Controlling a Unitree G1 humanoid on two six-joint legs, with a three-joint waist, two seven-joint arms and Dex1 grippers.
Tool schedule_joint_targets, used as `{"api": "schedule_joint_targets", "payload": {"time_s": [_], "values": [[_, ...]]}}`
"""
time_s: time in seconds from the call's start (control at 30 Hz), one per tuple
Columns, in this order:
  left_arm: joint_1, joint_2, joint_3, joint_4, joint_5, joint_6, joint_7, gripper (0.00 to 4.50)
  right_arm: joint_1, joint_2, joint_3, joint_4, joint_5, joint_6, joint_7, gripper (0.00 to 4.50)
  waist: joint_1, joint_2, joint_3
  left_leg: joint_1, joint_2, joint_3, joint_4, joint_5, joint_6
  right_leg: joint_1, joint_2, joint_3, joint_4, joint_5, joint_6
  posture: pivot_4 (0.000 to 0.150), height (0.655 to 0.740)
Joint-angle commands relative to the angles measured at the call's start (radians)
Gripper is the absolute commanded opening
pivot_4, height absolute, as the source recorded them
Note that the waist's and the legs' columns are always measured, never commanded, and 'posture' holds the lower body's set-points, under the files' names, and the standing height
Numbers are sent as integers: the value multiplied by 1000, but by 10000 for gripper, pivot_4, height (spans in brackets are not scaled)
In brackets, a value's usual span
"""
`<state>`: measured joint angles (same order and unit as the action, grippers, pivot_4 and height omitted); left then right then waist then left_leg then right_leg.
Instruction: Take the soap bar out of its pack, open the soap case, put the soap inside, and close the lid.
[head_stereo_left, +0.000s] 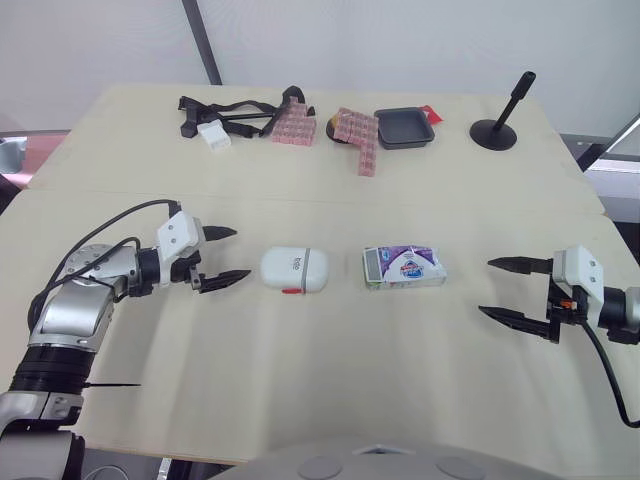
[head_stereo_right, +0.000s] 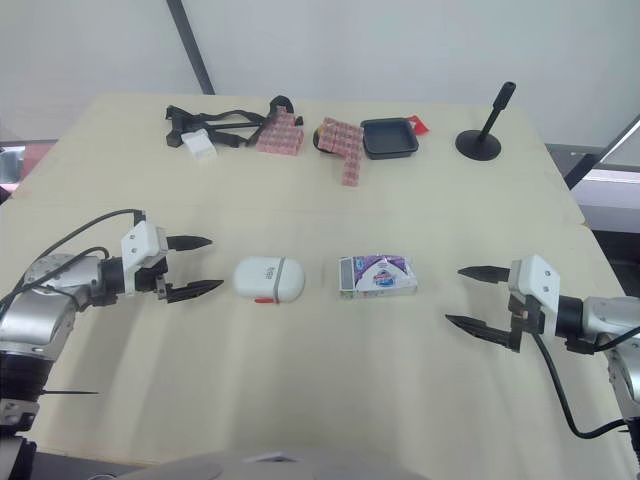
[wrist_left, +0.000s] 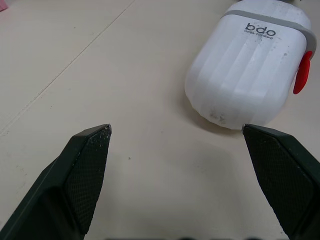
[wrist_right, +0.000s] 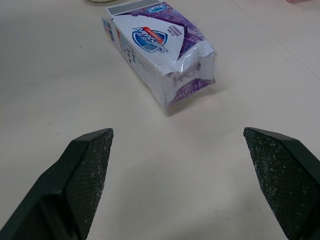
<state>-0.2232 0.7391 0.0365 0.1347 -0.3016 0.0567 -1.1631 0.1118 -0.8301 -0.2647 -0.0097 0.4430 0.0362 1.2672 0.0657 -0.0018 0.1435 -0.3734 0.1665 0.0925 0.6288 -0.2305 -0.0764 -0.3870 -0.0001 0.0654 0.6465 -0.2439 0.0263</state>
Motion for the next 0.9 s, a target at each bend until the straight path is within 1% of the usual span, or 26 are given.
{"api": "schedule_joint_targets", "payload": {"time_s": [0.03,0.13,0.3,0.83,0.9], "values": [[-11,8,14,-3,0,-36,-10,44801,-10,-15,-17,4,1,-21,9,45000,0,0,0,0,0,0,0,0,0,0,0,0,0,0,0,1500,7400],[-15,5,19,6,-28,-40,-43,44801,-8,-14,-15,13,-2,-24,12,45000,0,0,0,0,0,0,0,0,0,0,0,0,0,0,0,1500,7400],[-19,0,25,15,-39,-50,-62,44801,-7,-18,-16,15,-2,-23,14,45000,0,0,0,0,0,0,0,0,1,0,0,0,0,0,0,1500,7400],[-5,-6,29,14,-54,-86,-79,44801,-18,-34,-14,38,-19,-40,29,45000,3,0,0,0,0,0,0,0,2,0,-1,-1,1,0,-1,1500,7400],[13,-6,45,-5,-108,-121,-150,44801,-99,-88,39,60,-60,-41,76,45000,-1,0,0,0,0,0,0,0,2,0,-1,-2,1,0,-1,1500,7400]]}}
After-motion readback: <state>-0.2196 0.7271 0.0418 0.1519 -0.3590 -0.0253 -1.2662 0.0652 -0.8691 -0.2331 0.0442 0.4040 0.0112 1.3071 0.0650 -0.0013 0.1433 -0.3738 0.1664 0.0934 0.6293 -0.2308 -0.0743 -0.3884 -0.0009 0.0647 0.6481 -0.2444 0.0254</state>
